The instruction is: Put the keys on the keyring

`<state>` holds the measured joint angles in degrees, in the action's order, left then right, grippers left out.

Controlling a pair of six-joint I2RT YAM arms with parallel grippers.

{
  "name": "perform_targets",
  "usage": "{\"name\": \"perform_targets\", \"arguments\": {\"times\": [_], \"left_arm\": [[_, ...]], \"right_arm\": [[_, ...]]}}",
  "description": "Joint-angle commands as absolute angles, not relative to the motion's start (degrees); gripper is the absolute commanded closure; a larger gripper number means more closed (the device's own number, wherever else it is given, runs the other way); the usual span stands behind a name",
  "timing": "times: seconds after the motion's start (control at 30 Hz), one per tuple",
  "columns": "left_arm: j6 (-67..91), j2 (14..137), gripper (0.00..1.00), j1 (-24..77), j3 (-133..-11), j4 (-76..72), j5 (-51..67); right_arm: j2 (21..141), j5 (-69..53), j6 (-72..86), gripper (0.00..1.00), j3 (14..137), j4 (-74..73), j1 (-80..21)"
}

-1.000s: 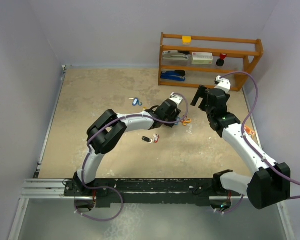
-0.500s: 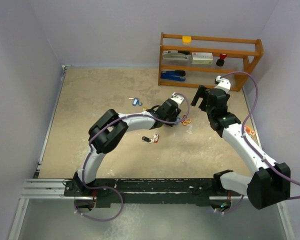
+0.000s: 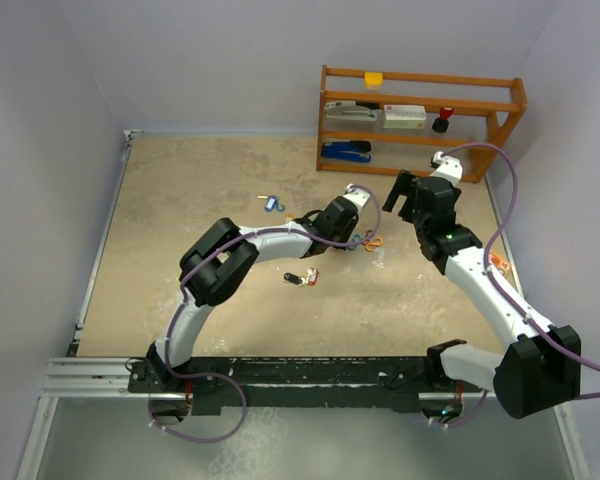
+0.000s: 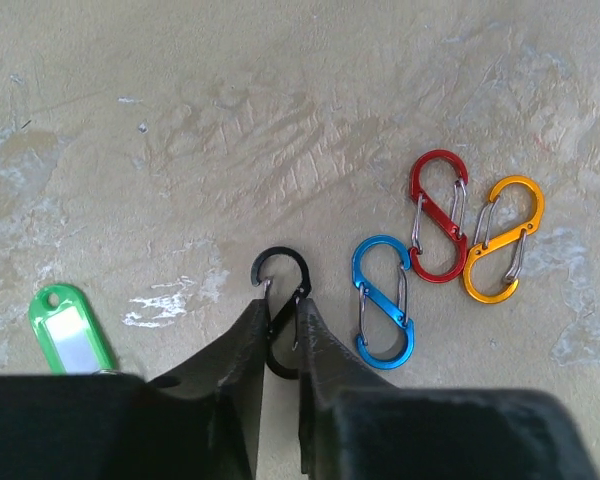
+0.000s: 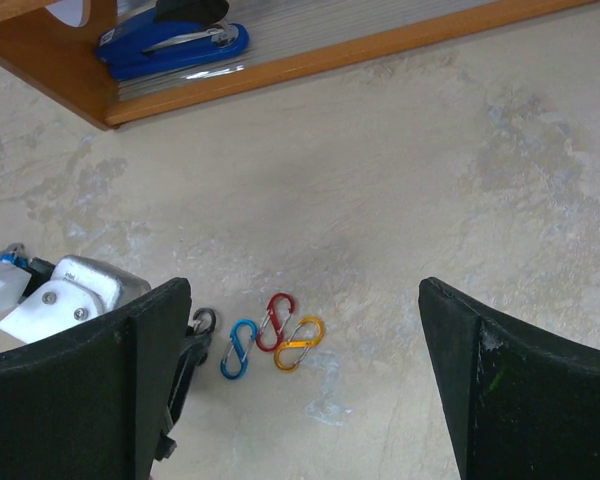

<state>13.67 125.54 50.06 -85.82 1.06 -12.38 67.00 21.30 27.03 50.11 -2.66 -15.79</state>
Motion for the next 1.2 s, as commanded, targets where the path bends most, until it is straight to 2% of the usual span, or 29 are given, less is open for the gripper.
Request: {"name": "perform_targets", "arguments": {"times": [0.0,0.07,0.4,0.6,0.83,1.0,1.17], "left_arm": [[13.17,126.34,0.95,50.45,-87.10,1.80,-11.67],[13.27,125.84,1.00,50.45,-86.79,1.89,-11.99],[13.99,120.92,1.00,50.45,-84.73,2.20,-17.15],[14.77,112.45,1.00,49.08,-81.38,4.07,-24.85],[19.58,102.38,1.00,41.52,-72.10,4.23,-27.03],[22.13,96.94,1.00,37.36,-65.79,2.24,-26.87],[22.60,95.69,1.00,36.76,-64.71,3.71,-27.85]], "right_arm": [[66.23,20.89,26.78,0.02,49.58,-0.70,-15.47],[66.16,20.81,26.83,0.02,49.56,-0.64,-15.38],[67.87,18.96,25.72,0.02,49.88,-0.47,-15.38],[75.51,13.10,22.15,0.03,55.04,-2.40,-15.46],[84.89,3.04,20.93,0.08,59.97,-3.70,-18.29],[92.12,-1.35,19.42,0.15,63.97,-2.08,-23.24],[100.14,-6.93,19.91,0.29,68.38,-0.22,-25.31]]}}
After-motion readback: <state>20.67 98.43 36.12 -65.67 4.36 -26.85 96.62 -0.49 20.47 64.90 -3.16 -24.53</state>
